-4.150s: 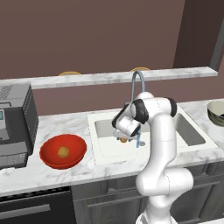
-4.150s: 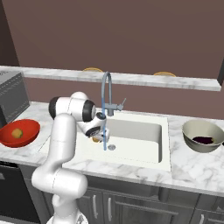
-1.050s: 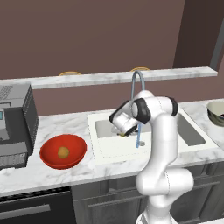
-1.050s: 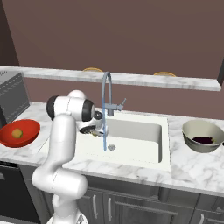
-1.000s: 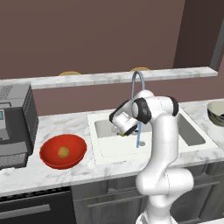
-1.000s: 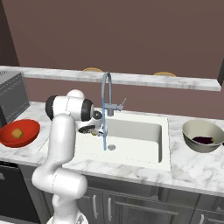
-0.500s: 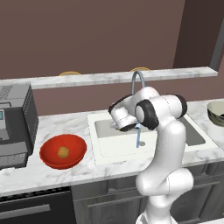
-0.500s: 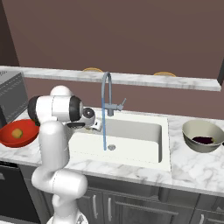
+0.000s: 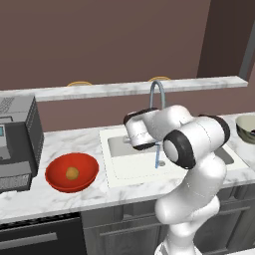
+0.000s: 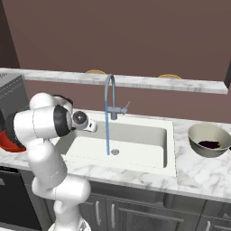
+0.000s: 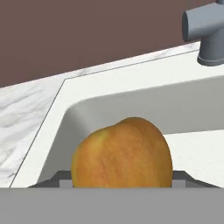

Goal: Pick the apples from the sink and place them in one bowl. Place the eggplant in the other bowl. Then turn off the sink faucet.

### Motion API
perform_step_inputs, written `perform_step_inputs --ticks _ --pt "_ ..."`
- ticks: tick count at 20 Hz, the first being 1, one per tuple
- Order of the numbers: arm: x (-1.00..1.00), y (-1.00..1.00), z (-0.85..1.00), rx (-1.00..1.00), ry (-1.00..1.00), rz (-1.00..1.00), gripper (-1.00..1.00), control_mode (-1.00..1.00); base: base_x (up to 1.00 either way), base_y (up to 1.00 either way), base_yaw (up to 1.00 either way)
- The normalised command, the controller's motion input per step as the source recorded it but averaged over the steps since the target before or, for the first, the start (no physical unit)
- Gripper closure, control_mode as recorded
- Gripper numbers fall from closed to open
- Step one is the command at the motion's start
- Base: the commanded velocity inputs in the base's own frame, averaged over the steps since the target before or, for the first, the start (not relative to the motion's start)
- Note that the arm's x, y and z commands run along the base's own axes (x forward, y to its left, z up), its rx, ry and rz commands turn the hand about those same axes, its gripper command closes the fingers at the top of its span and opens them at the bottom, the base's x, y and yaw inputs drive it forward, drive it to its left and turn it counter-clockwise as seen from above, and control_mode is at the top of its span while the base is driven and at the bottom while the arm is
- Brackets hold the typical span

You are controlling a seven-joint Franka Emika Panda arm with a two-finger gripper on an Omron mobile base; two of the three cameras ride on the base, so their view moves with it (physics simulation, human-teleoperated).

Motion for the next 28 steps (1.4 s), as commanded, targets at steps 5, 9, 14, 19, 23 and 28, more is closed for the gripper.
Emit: perform_step_inputs --ticks 5,9,14,19,23,28 --pt "-0.28 0.25 0.92 0.00 -0.03 0.00 1.00 -1.00 0.00 0.00 0.00" --pt "-0.27 0.27 0.92 0.00 -0.02 0.00 1.00 -1.00 0.00 0.00 0.00" --pt "-0.29 0.26 0.92 0.00 -0.01 0.00 1.00 -1.00 0.00 0.00 0.00" --pt "-0.29 0.30 0.90 0.00 0.00 0.00 1.00 -1.00 0.00 0.00 0.00" --pt "-0.28 0.28 0.89 0.00 0.00 0.00 1.00 -1.00 0.00 0.00 0.00" --pt "-0.25 0.28 0.90 0.00 0.00 0.00 1.00 -1.00 0.00 0.00 0.00"
